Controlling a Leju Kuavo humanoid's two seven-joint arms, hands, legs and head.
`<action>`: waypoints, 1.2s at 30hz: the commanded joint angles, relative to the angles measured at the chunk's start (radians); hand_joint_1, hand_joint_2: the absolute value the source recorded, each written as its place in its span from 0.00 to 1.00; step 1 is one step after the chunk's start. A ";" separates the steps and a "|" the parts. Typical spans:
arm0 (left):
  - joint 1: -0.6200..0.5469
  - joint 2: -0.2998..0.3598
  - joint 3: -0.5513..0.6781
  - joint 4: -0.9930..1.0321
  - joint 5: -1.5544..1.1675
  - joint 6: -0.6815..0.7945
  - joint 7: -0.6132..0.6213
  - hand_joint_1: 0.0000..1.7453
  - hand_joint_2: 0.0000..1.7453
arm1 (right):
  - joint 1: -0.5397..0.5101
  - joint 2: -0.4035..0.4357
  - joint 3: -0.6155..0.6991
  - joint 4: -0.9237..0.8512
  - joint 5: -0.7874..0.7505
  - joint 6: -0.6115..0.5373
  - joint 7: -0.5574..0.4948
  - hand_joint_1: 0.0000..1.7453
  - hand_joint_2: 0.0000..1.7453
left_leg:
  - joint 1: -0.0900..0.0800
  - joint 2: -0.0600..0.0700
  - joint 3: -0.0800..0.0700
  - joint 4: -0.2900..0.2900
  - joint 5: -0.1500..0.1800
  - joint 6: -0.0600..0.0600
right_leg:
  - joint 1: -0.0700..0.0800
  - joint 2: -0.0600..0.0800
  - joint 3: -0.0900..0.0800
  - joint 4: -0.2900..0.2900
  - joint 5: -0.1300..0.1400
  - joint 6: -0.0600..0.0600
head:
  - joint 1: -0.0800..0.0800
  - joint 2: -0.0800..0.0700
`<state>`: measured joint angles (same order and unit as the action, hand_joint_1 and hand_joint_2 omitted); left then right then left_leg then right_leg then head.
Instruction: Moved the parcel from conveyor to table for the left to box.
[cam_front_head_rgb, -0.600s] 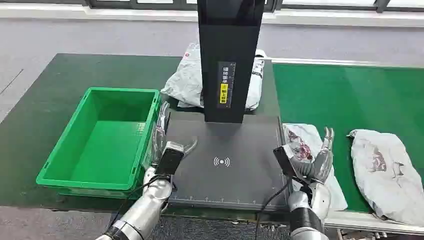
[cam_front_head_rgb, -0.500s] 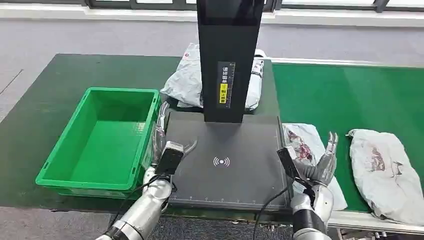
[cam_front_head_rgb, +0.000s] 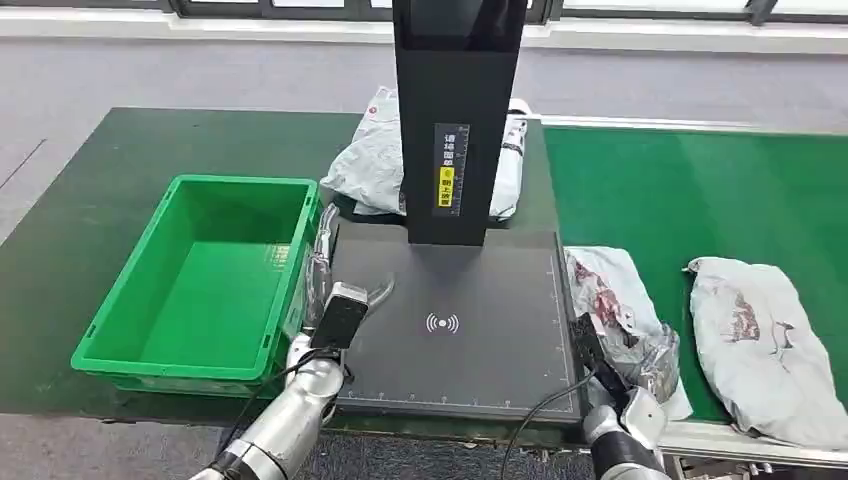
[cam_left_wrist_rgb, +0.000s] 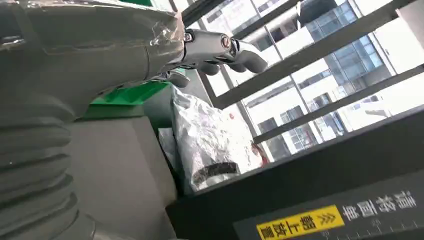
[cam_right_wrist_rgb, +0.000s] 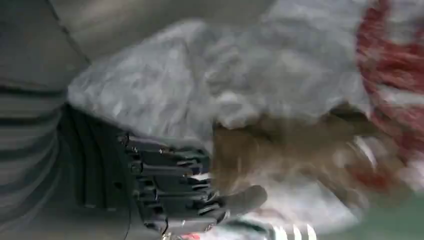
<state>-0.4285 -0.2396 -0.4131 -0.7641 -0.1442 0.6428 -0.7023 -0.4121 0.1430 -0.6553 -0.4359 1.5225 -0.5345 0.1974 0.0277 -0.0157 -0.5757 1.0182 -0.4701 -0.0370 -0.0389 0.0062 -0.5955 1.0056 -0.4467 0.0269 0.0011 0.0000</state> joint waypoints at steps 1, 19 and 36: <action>-0.067 0.003 -0.007 0.093 0.002 -0.024 0.004 0.00 1.00 | 0.018 -0.074 0.149 0.188 0.040 0.250 0.036 1.00 1.00 | 0.000 0.000 0.000 -0.002 0.002 0.003 | 0.001 -0.003 0.001 -0.002 0.001 -0.004 | 0.000 0.000; -0.015 0.021 0.022 0.045 0.003 0.037 0.004 0.00 1.00 | -0.001 0.024 0.082 -0.009 -0.413 -0.164 -0.516 1.00 1.00 | 0.003 0.018 0.015 -0.001 -0.002 0.003 | 0.004 0.014 0.013 -0.006 0.006 -0.002 | 0.000 0.000; 0.012 0.002 0.152 -0.058 -0.031 0.055 0.004 0.00 1.00 | 0.239 0.101 0.505 -0.821 -1.112 -0.164 -0.896 1.00 1.00 | 0.002 0.007 -0.004 -0.001 0.003 0.001 | 0.003 0.003 -0.005 0.000 0.005 -0.006 | 0.000 0.000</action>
<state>-0.4326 -0.2422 -0.3853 -0.7504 -0.1762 0.6966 -0.7019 -0.2525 0.2293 -0.3955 -0.9401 0.4939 -0.7008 -0.7034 0.0304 -0.0127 -0.5805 1.0176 -0.4663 -0.0388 -0.0362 0.0074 -0.5994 1.0043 -0.4412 0.0246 0.0008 0.0000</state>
